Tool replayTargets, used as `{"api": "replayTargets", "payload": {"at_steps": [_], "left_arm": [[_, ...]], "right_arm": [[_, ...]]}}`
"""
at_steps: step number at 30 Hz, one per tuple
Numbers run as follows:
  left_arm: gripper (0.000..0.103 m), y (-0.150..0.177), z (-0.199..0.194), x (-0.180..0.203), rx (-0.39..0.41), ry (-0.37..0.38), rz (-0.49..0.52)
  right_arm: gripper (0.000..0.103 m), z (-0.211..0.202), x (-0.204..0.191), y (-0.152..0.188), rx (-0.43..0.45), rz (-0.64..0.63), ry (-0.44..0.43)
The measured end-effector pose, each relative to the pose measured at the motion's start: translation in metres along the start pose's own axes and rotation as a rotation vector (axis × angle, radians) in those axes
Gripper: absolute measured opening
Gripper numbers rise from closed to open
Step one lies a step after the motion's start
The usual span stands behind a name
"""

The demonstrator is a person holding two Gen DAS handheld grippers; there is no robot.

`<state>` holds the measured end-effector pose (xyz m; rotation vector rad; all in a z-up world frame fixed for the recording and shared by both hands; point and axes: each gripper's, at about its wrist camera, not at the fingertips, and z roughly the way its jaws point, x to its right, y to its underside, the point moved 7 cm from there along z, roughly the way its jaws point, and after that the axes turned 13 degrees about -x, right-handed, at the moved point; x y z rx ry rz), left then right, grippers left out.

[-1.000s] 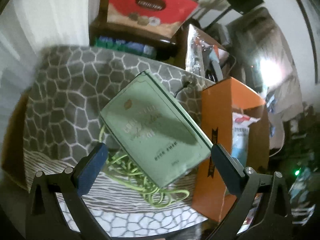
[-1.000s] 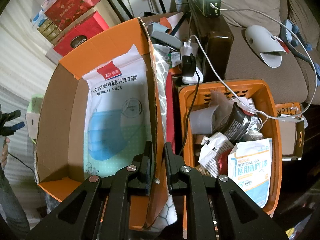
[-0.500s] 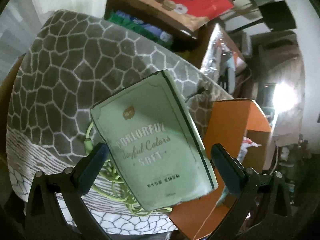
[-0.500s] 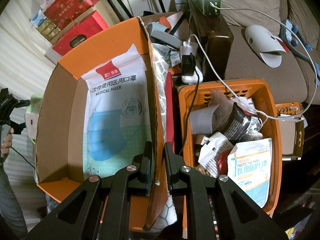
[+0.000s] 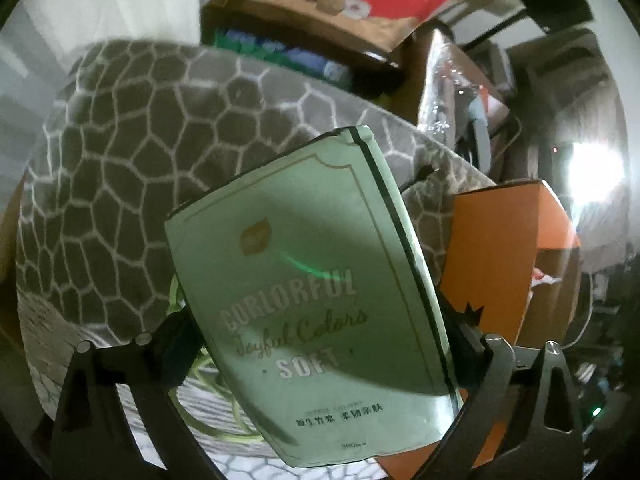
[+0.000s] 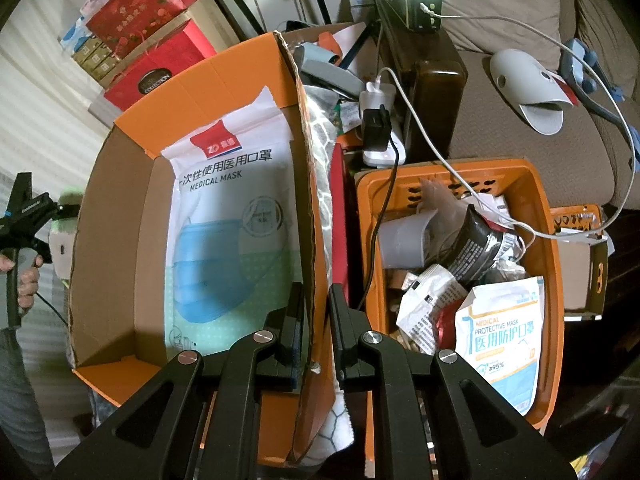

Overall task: Organize objects
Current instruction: 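Grasp the green tissue pack with the left gripper and lift it, then carry the green tissue pack with the left gripper into the orange box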

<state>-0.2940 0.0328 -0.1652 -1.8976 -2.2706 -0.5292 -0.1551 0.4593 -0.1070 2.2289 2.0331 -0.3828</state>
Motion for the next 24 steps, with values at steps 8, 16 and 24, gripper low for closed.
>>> {"api": "replayTargets", "payload": {"at_steps": [8, 16, 24], "left_arm": [[0.096, 0.01, -0.03, 0.009, 0.123, -0.057, 0.102], [0.096, 0.028, -0.083, 0.031, 0.218, 0.004, 0.229], [0.096, 0.058, -0.113, 0.082, 0.246, 0.021, 0.378]], "right_arm": [[0.012, 0.002, 0.0, 0.0, 0.002, 0.003, -0.006], [0.012, 0.003, -0.001, 0.0, 0.0, 0.003, -0.002], [0.012, 0.003, -0.001, 0.0, 0.0, 0.004, -0.003]]}}
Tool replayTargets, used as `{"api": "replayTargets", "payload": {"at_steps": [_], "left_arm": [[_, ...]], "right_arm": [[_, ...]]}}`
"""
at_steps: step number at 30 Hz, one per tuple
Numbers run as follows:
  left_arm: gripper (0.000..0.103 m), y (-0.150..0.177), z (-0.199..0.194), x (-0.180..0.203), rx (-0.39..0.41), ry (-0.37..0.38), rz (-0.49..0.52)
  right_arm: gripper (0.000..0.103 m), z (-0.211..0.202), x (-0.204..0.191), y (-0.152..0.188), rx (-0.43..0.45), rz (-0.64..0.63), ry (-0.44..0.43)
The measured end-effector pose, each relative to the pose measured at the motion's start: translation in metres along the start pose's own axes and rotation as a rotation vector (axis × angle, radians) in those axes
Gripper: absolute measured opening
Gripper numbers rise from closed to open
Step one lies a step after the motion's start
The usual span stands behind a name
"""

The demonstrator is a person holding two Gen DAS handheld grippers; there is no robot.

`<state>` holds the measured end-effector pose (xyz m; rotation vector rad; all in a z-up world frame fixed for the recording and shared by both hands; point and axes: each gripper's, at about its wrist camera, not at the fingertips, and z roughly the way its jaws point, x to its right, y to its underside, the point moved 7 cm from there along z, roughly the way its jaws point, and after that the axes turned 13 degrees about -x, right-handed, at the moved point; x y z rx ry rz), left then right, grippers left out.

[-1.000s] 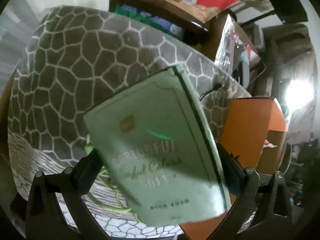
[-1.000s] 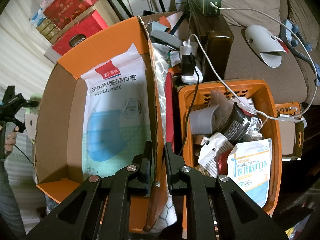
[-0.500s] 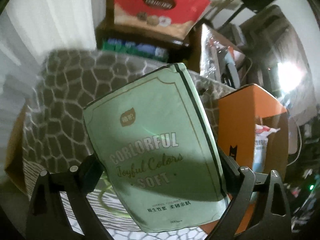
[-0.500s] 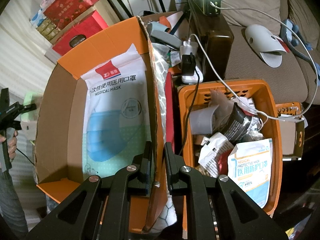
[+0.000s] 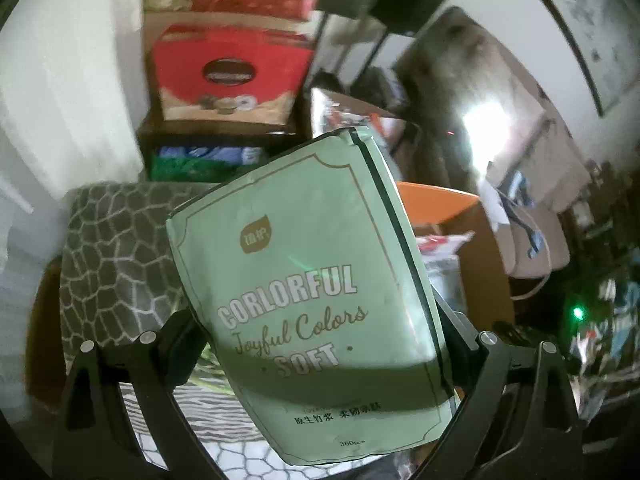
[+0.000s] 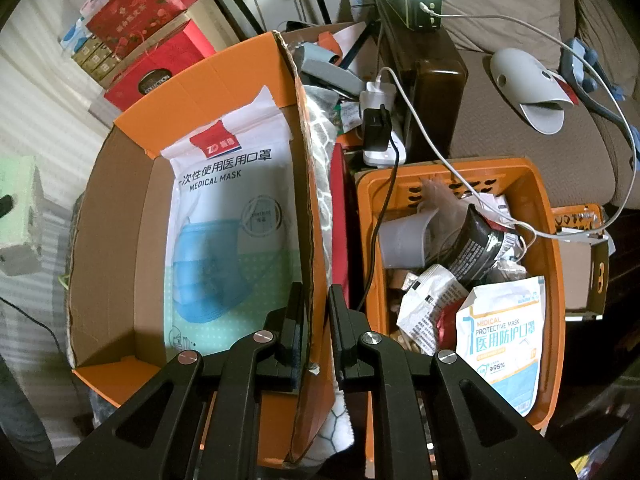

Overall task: Organize objects
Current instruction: 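Carry the green tissue pack with the left gripper into the orange box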

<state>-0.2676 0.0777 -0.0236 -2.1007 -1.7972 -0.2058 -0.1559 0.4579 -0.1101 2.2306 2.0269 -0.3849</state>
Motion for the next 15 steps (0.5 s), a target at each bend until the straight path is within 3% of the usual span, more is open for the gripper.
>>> {"api": "replayTargets", "payload": {"at_steps": [9, 15], "left_arm": [[0.096, 0.016, 0.011, 0.078, -0.055, 0.021, 0.154], [0.096, 0.032, 0.025, 0.116, -0.086, -0.004, 0.218]], "right_arm": [[0.012, 0.0, 0.0, 0.0, 0.0, -0.001, 0.001], [0.012, 0.0, 0.0, 0.0, 0.0, -0.001, 0.001]]}}
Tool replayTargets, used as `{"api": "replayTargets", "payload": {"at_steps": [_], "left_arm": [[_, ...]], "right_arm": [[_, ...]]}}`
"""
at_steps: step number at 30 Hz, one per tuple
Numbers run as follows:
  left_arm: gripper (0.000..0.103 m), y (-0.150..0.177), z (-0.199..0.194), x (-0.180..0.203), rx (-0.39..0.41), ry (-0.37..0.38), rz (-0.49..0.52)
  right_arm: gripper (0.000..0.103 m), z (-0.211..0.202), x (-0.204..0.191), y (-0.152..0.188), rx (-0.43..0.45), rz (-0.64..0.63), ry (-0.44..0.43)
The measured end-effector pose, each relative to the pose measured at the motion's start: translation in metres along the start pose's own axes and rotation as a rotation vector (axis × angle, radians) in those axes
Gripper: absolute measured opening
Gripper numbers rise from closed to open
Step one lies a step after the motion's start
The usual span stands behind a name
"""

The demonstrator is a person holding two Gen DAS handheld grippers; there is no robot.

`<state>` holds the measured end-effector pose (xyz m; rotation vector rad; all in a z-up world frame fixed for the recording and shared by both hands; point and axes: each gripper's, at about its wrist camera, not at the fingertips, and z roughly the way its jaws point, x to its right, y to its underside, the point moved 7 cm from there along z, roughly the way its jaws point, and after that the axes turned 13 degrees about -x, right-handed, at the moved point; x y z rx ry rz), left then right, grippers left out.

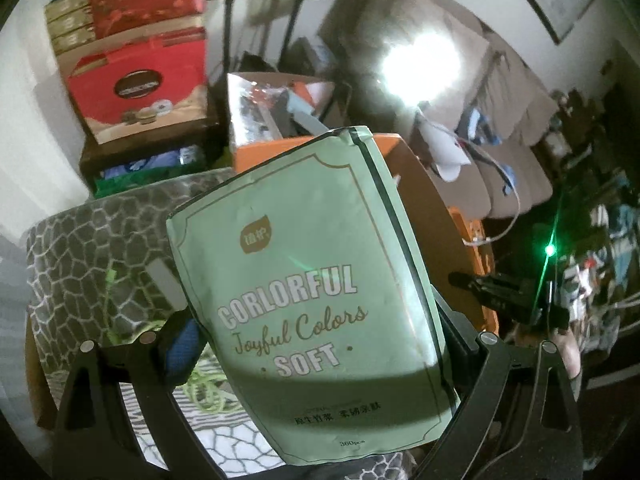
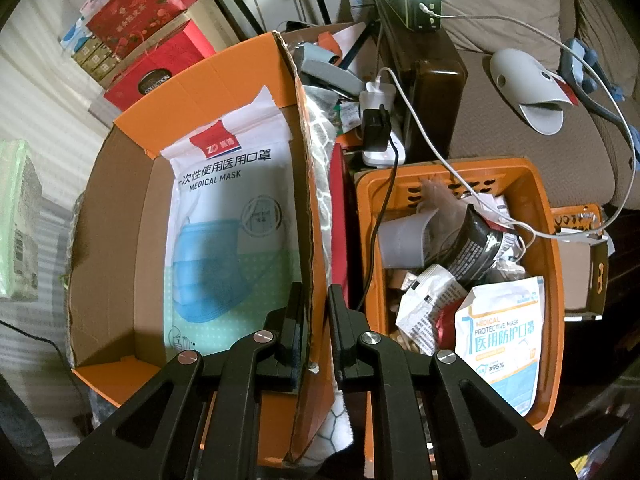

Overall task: Organize objects
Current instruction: 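Carry the green tissue pack with the left gripper into the orange box, then release the tissue pack beside the mask bag with the left gripper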

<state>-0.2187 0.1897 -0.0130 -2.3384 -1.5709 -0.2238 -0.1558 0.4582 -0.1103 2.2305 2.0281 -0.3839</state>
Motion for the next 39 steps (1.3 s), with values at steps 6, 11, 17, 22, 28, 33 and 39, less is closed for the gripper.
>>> {"api": "replayTargets", "payload": {"at_steps": [6, 11, 17, 22, 28, 33, 39], "left_arm": [[0.096, -0.005, 0.024, 0.027, -0.041, -0.031, 0.018], [0.096, -0.016, 0.048, 0.036, -0.076, -0.087, 0.019], [0.096, -0.014, 0.076, 0.047, -0.126, -0.158, 0.051], [0.096, 0.0, 0.099, 0.052, -0.168, -0.222, 0.077], [0.096, 0.019, 0.122, 0.049, -0.219, -0.266, 0.067], [0.097, 0.027, 0.133, 0.044, -0.24, -0.286, 0.036], [0.095, 0.032, 0.127, 0.048, -0.214, -0.338, 0.04]], "right_arm": [[0.012, 0.0, 0.001, 0.0, 0.0, 0.0, 0.001], [0.012, 0.0, 0.001, 0.0, 0.0, 0.0, 0.0], [0.012, 0.0, 0.001, 0.0, 0.0, -0.002, 0.001], [0.012, -0.001, 0.002, -0.001, 0.0, -0.001, 0.0], [0.012, -0.001, 0.001, -0.001, 0.001, 0.0, -0.001], [0.012, -0.001, 0.001, -0.001, 0.0, -0.001, -0.001], [0.012, 0.002, 0.001, 0.0, -0.002, 0.001, -0.001]]}}
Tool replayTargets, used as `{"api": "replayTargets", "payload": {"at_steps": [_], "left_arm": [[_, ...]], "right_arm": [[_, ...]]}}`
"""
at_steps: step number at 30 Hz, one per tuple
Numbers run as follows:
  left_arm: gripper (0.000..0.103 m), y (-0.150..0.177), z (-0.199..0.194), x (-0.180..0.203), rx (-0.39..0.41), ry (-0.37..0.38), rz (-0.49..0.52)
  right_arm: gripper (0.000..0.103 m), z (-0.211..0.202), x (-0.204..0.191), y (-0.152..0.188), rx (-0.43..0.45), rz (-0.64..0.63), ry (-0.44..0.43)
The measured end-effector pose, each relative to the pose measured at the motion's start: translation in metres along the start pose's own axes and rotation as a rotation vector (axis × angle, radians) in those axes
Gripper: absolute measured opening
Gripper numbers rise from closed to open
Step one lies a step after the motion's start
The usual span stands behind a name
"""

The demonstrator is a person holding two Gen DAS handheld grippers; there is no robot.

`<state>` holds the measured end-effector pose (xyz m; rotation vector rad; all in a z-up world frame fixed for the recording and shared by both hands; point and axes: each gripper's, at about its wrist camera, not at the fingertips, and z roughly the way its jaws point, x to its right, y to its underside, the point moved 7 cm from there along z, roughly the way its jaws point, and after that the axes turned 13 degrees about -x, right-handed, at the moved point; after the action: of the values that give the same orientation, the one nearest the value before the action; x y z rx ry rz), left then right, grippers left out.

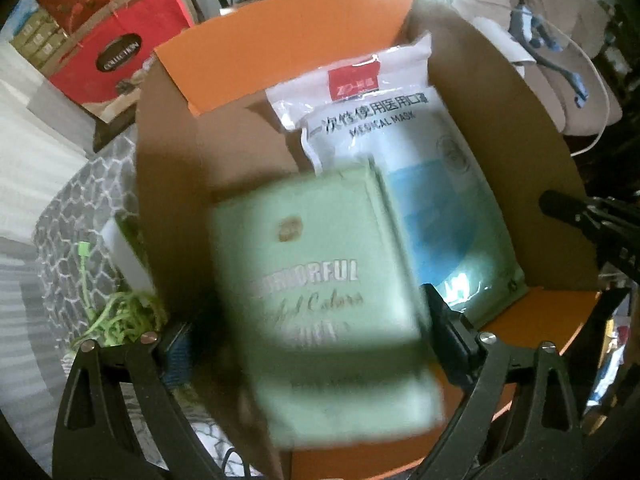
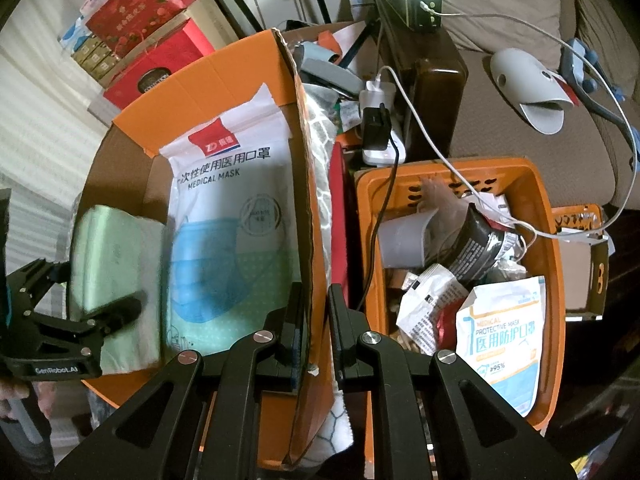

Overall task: Organize objects
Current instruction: 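Release the tissue pack beside the mask bag with the left gripper, then move the left gripper to the lime-green cable and close on it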

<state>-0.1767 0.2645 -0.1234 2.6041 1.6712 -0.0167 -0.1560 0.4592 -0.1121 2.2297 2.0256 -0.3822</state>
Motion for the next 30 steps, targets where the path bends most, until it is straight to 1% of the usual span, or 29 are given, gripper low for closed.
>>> {"api": "replayTargets", "payload": {"at_steps": [3, 6, 12, 15, 19, 26, 30], "left_arm": [[0.096, 0.001, -0.016, 0.001, 0.042, 0.002, 0.0], [0.097, 0.001, -0.033, -0.003, 0.077, 0.033, -0.001], [0.097, 0.001, -0.058, -0.03, 0.14, 0.053, -0.03], [0.097, 0.004, -0.065, -0.05, 0.158, 0.082, -0.053], [0.097, 0.007, -0.063, -0.088, 0.156, 0.137, -0.099], [0.097, 0.02, -0.044, -0.162, 0.137, 0.193, -0.221], [0.097, 0.034, -0.029, -0.192, 0.116, 0.218, -0.251]], "right_arm": [[0.012, 0.001, 0.001, 0.0, -0.001, 0.001, 0.0], [0.012, 0.001, 0.0, 0.0, -0.002, 0.0, 0.003], [0.012, 0.002, 0.001, 0.0, -0.001, 0.001, 0.009], [0.012, 0.001, 0.001, 0.0, 0.0, 0.001, 0.009], [0.012, 0.001, 0.002, -0.001, 0.001, 0.002, 0.01], [0.012, 0.001, 0.002, -0.001, 0.001, 0.003, 0.011], [0.012, 0.001, 0.002, -0.001, 0.001, 0.004, 0.009]]}}
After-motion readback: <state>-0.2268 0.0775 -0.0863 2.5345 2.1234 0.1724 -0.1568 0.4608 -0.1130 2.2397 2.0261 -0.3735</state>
